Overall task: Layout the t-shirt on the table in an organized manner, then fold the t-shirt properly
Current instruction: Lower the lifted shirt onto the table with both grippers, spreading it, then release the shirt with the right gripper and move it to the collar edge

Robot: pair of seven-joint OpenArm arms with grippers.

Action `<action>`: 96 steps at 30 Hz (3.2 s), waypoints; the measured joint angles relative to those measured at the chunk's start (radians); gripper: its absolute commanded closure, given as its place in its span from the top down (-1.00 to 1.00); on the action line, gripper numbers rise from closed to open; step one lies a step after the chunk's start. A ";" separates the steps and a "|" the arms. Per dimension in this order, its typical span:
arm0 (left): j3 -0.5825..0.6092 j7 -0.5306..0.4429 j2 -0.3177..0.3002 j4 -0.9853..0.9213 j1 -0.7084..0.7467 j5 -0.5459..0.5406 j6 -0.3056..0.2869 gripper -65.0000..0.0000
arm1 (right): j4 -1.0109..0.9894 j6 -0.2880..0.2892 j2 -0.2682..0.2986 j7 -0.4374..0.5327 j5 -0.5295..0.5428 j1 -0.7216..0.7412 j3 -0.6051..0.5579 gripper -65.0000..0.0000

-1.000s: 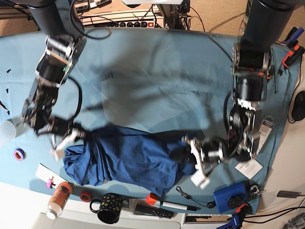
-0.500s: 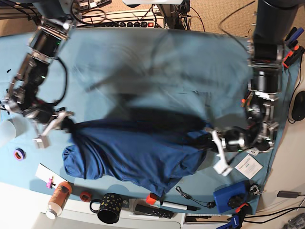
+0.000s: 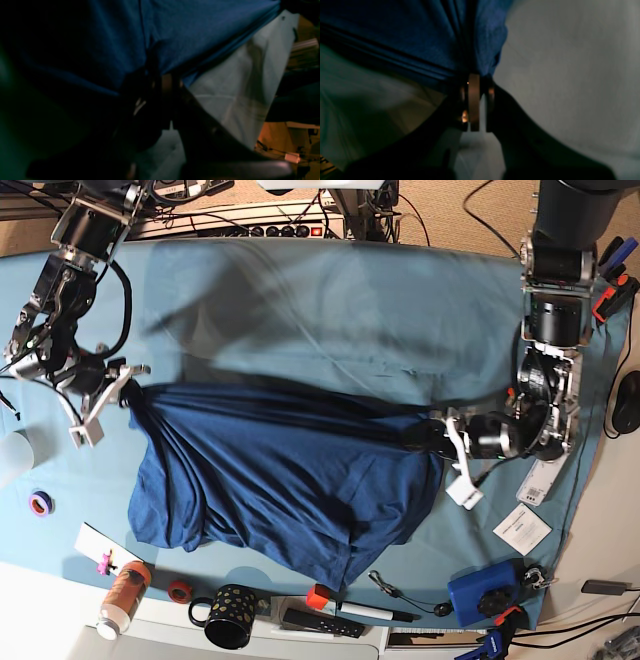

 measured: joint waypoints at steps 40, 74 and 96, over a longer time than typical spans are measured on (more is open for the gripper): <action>-0.001 0.000 0.006 0.000 0.000 0.011 0.004 -1.00 | 0.000 0.120 -0.006 0.124 0.159 -0.304 0.033 -0.22; -0.001 0.000 0.006 0.000 0.000 0.011 0.004 -1.00 | 0.018 -0.289 -0.487 0.363 0.133 -0.259 0.329 -0.22; -0.001 0.000 0.006 0.000 0.000 0.011 0.004 -1.00 | 0.006 -0.320 -0.485 0.354 -0.001 -0.123 0.360 -0.22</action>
